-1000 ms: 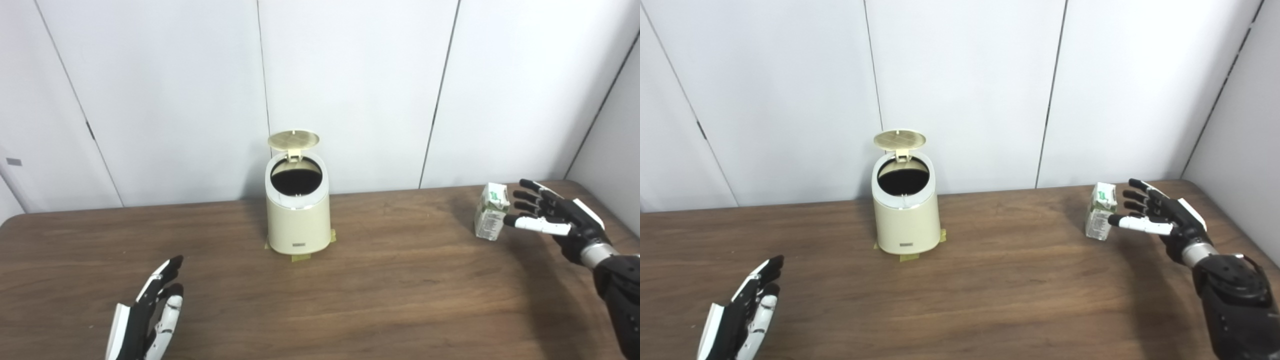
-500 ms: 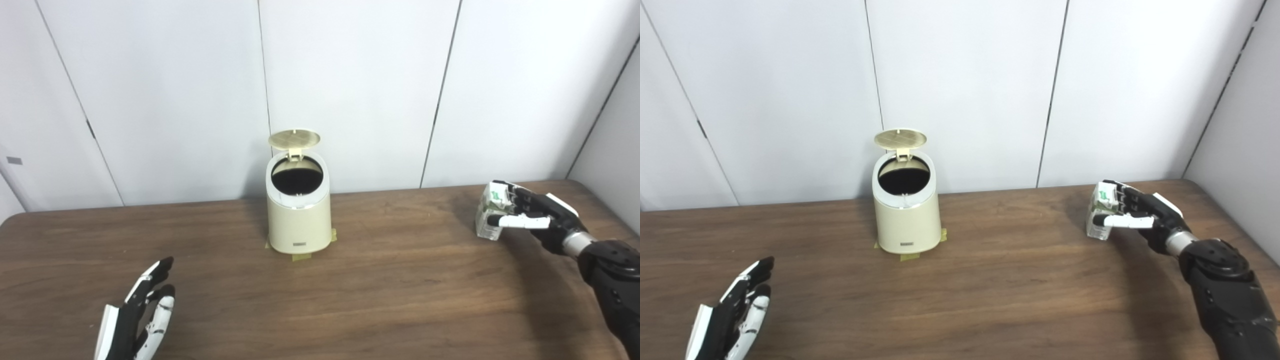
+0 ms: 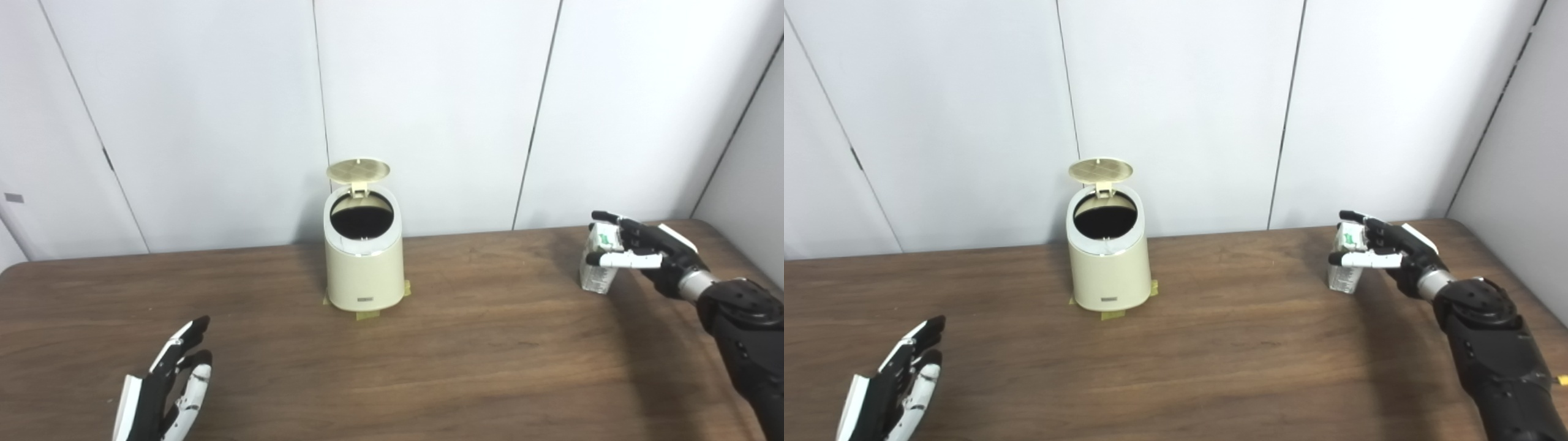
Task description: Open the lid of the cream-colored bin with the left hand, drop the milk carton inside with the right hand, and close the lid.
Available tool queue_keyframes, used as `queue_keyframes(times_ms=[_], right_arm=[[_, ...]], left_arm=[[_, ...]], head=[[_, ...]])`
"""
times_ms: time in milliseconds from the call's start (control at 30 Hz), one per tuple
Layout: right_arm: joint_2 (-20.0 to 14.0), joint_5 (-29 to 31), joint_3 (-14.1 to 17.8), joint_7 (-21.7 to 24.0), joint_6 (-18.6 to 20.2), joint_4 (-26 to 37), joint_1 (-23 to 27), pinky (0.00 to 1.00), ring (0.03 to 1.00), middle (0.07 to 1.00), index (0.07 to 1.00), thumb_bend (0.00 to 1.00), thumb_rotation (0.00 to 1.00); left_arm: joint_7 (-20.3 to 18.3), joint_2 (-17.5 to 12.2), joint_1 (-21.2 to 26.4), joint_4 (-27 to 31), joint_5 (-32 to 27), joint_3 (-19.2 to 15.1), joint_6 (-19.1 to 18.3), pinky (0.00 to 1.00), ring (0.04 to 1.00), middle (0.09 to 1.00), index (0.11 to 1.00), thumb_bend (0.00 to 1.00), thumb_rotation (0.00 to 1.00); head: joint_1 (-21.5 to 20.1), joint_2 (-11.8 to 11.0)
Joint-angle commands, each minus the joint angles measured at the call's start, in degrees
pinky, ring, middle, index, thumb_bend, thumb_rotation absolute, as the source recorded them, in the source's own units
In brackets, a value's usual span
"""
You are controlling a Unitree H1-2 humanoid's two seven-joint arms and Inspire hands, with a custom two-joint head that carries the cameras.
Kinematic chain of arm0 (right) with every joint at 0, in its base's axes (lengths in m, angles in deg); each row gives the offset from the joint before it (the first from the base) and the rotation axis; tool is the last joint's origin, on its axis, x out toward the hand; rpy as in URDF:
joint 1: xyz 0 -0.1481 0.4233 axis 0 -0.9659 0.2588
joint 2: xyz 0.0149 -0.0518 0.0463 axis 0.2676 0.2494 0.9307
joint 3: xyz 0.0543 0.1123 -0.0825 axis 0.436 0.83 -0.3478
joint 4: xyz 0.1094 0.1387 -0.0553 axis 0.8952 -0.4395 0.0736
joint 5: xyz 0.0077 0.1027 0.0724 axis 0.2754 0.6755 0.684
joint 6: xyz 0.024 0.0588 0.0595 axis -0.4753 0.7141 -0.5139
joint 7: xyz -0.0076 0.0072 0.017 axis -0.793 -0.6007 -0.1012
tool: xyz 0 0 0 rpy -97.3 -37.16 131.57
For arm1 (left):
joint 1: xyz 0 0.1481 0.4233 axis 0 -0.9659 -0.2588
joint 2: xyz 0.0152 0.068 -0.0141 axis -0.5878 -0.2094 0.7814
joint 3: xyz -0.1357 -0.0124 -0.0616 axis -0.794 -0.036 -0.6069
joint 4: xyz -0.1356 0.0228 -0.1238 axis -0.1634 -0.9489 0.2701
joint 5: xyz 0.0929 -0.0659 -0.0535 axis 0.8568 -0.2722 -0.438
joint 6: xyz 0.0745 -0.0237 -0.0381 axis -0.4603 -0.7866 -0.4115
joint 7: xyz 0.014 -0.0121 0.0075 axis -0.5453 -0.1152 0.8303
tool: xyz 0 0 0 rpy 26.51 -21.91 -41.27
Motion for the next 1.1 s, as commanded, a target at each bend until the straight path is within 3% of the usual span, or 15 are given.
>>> queue_keyframes(times_ms=[0, 233, 267, 300, 367, 500, 733, 1067], right_arm=[[-1.3, 0.4, 0.9, -1.3, -1.9, 0.3, 3.1, 0.83, 0.831, 0.840, 0.845, 0.91, 0.00], [0.5, -0.4, 3.3, -9.0, -7.2, -2.9, 4.0, 0.71, 0.670, 0.689, 0.685, 0.85, 0.00], [0.9, -1.4, 3.3, -11.2, -8.7, -3.1, 4.0, 0.63, 0.621, 0.643, 0.637, 0.81, 0.00], [1.1, -2.3, 3.3, -13.1, -10.0, -3.2, 4.0, 0.58, 0.577, 0.593, 0.548, 0.64, 0.04], [1.2, -4.0, 3.0, -16.0, -9.8, -2.0, 3.4, 0.51, 0.497, 0.530, 0.496, 0.55, 0.01], [0.8, -5.9, 2.0, -17.4, -7.0, -0.1, 2.9, 0.46, 0.453, 0.510, 0.483, 0.52, 0.00], [-0.1, -8.2, -0.2, -17.6, -8.5, -1.2, 2.8, 0.43, 0.452, 0.512, 0.459, 0.52, 0.00], [-0.2, -8.0, -0.5, -17.2, -9.0, -1.3, 2.5, 0.42, 0.462, 0.507, 0.454, 0.52, 0.00]], left_arm=[[-0.2, -1.0, 0.5, 0.7, -0.1, -0.2, 1.4, 0.80, 0.879, 0.882, 0.863, 0.27, 0.74], [-0.1, -1.0, 0.4, 0.3, -0.3, -0.1, 1.8, 0.81, 0.880, 0.884, 0.864, 0.27, 0.74], [-0.1, -0.9, 0.2, 0.5, -0.6, -0.2, 1.7, 0.81, 0.877, 0.881, 0.863, 0.26, 0.77], [0.0, -0.8, 0.2, 0.7, -0.5, -0.2, 1.7, 0.80, 0.873, 0.880, 0.863, 0.27, 0.80], [0.1, -0.8, 0.0, 0.6, -0.6, -0.3, 1.9, 0.80, 0.871, 0.877, 0.860, 0.27, 0.84], [0.1, -1.1, -0.1, 0.9, 0.0, -0.3, 1.8, 0.80, 0.868, 0.870, 0.854, 0.26, 0.87], [-0.4, -1.1, -0.1, 1.4, -0.6, -0.3, 1.2, 0.80, 0.864, 0.867, 0.851, 0.26, 0.85], [-0.6, -1.1, 0.0, 1.2, -0.2, -0.4, 1.3, 0.78, 0.850, 0.852, 0.837, 0.25, 0.83]], head=[[-0.1, 0.0], [0.0, 0.1], [0.1, 0.2], [0.1, 0.2], [0.1, 0.2], [0.0, 0.4], [0.0, 0.6], [0.0, 0.5]])
